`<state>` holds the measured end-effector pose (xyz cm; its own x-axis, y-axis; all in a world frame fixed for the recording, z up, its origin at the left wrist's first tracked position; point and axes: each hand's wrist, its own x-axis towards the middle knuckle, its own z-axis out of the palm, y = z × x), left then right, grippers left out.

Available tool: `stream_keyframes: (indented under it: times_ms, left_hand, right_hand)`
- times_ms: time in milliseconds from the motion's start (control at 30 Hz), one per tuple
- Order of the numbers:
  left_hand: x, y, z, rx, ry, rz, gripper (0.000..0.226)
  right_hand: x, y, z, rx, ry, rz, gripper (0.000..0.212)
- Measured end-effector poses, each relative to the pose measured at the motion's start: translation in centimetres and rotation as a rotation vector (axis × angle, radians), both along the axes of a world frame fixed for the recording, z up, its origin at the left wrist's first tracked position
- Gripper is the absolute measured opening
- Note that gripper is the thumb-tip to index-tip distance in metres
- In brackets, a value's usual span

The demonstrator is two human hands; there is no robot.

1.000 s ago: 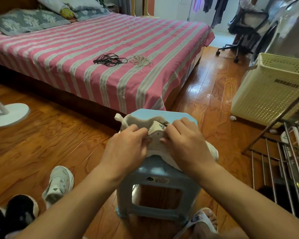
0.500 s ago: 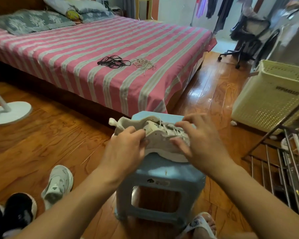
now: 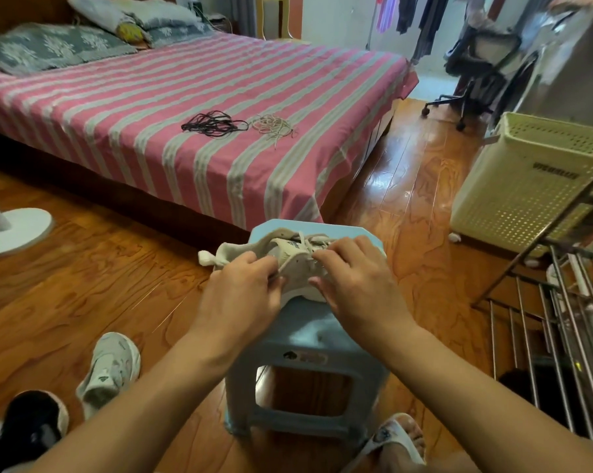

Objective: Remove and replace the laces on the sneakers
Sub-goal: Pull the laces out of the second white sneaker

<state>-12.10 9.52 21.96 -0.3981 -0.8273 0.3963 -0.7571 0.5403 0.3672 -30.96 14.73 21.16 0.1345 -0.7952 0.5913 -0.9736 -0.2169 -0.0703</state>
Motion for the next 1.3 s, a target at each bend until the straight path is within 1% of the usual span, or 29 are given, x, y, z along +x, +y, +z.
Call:
stream_keyframes:
  times_ms: [67, 133, 200, 267, 300, 367, 433, 500, 533, 567, 600, 633, 667, 700, 733, 767, 800, 867, 900, 967, 1067, 1233, 1300]
  left_hand:
    - [-0.3, 0.4, 0.0, 0.003, 0.004, -0.013, 0.016]
    - [-0.3, 0.5, 0.1, 0.003, 0.016, 0.005, 0.017]
    - [-0.4, 0.5, 0.1, 0.003, 0.009, 0.011, 0.016]
    - [-0.3, 0.1, -0.1, -0.008, -0.011, 0.013, 0.012]
    - [0.0, -0.4, -0.1, -0.014, -0.022, 0.033, 0.011]
    - [0.9, -2.1, -0.2, -0.011, -0.039, 0.103, 0.011]
    - [2.5, -4.0, -0.1, 0.015, -0.040, 0.155, 0.014]
    - [4.3, -5.8, -0.2, 0.039, -0.009, 0.173, 0.014]
    - [5.3, -6.5, -0.3, 0.051, 0.012, 0.171, 0.013]
    - [6.1, -6.9, -0.4, 0.065, 0.031, 0.156, 0.013]
    - [6.7, -7.0, -0.4, 0.076, 0.042, 0.114, 0.012]
    - [7.0, -6.8, -0.5, 0.080, 0.051, 0.050, 0.011]
    - [6.9, -6.3, -0.5, 0.065, 0.064, -0.019, 0.009]
    - [6.6, -5.6, -0.2, 0.035, 0.083, -0.083, 0.007]
    - [6.1, -4.8, 0.0, -0.001, 0.101, -0.144, 0.005]
    - [5.5, -3.9, 0.3, -0.036, 0.105, -0.205, 0.005]
    - [4.9, -3.0, 0.7, -0.071, 0.094, -0.259, 0.012]
    - [3.8, -1.5, 1.2, -0.150, 0.048, -0.340, 0.025]
    - [3.4, -1.0, 1.3, -0.188, 0.033, -0.356, 0.027]
    - [3.0, -0.4, 1.2, -0.259, 0.016, -0.335, 0.024]
    - [2.8, 0.2, 1.0, -0.324, -0.003, -0.277, 0.008]
    - [2.6, 1.2, 1.5, -0.357, -0.045, -0.229, 0.007]
    - [2.7, 1.2, 1.5, -0.362, -0.060, -0.215, 0.007]
  right_hand:
    - [0.2, -1.1, -0.3, -0.043, 0.036, -0.033, 0.008]
    - [0.2, -1.8, -0.4, -0.067, 0.054, -0.075, 0.012]
    - [0.5, -1.7, -0.4, -0.045, 0.077, -0.078, 0.011]
    - [0.4, -1.1, -0.1, -0.013, 0.101, -0.031, 0.007]
    - [0.1, -0.6, 0.1, 0.006, 0.111, 0.003, 0.009]
    - [-1.7, 1.1, 0.0, 0.104, 0.146, 0.061, 0.017]
    - [-4.1, 3.3, -0.6, 0.308, 0.261, 0.106, 0.019]
    - [-6.2, 5.5, -1.2, 0.521, 0.352, 0.139, 0.015]
    - [-6.9, 6.2, -1.2, 0.558, 0.369, 0.138, 0.012]
    - [-7.3, 6.6, -0.9, 0.553, 0.363, 0.142, 0.007]
    - [-7.2, 6.8, -0.3, 0.534, 0.289, 0.155, 0.007]
    - [-6.9, 6.6, 0.4, 0.492, 0.141, 0.164, 0.017]
    - [-6.5, 6.1, 1.2, 0.428, -0.049, 0.168, 0.026]
    - [-6.0, 5.4, 1.9, 0.347, -0.217, 0.158, 0.029]
    - [-5.3, 4.5, 2.7, 0.259, -0.323, 0.134, 0.026]
    - [-4.5, 3.5, 3.4, 0.185, -0.360, 0.089, 0.019]
    - [-3.7, 2.4, 3.9, 0.146, -0.391, 0.049, 0.015]
    - [-2.2, 0.7, 4.7, 0.148, -0.453, 0.014, 0.015]
    - [-1.6, 0.1, 4.9, 0.168, -0.476, 0.010, 0.015]
    - [-0.5, -0.5, 5.3, 0.214, -0.500, -0.034, 0.013]
    - [0.0, -0.3, 5.8, 0.206, -0.503, -0.135, 0.010]
    - [0.3, 1.4, 6.9, 0.201, -0.577, -0.084, 0.009]
    - [0.4, 1.7, 7.1, 0.194, -0.524, -0.049, 0.006]
